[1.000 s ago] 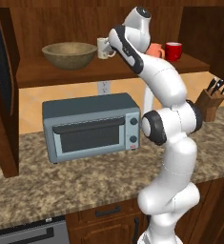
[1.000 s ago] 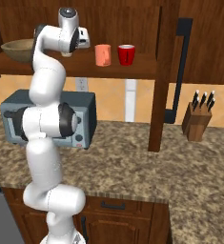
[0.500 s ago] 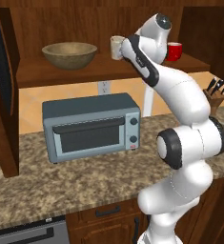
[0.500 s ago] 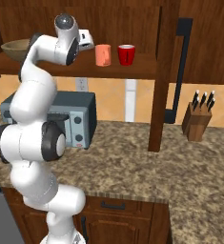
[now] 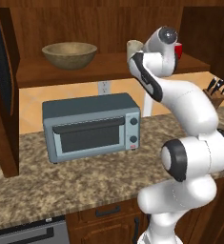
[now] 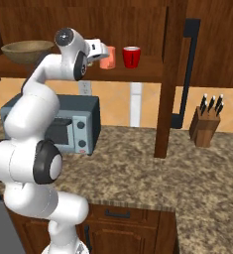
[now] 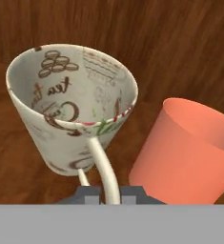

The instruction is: Gather all objects into one cabinet and sort the glasses and bowls to opposite sides.

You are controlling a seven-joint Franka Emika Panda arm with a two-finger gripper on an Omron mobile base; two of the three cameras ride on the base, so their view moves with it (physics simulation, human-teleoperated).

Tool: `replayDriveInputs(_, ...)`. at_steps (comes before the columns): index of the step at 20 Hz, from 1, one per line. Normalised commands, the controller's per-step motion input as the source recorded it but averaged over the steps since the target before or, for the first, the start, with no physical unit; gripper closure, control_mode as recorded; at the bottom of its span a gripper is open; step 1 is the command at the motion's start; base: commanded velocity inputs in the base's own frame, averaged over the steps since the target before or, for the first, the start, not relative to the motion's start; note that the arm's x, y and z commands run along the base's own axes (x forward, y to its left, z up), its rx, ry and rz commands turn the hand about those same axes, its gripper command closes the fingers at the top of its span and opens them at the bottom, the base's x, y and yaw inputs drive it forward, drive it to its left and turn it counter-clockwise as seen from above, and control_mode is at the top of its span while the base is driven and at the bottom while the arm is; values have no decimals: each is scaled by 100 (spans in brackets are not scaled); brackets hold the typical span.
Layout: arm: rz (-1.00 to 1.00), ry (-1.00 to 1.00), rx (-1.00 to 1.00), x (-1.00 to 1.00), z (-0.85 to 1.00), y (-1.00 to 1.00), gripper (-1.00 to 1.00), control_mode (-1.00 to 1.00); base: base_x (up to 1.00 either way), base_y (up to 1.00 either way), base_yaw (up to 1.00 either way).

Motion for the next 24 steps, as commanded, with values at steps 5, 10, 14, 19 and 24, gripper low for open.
replayDriveInputs(5, -13, 6, -8, 0, 1, 0, -100, -100, 0, 0, 0)
replayDriveInputs(10, -7, 6, 0, -1, 26, 0, -100, -100, 0, 0, 0)
replayDriveInputs(14, 0, 3, 0, -23, 35, -2, -100, -100, 0, 0, 0)
replayDriveInputs(19, 0, 7, 5, -97, 7, -1, -100, -100, 0, 0, 0)
replayDriveInputs(24, 0, 17, 3, -100, -19, 0, -100, -100, 0, 0, 0)
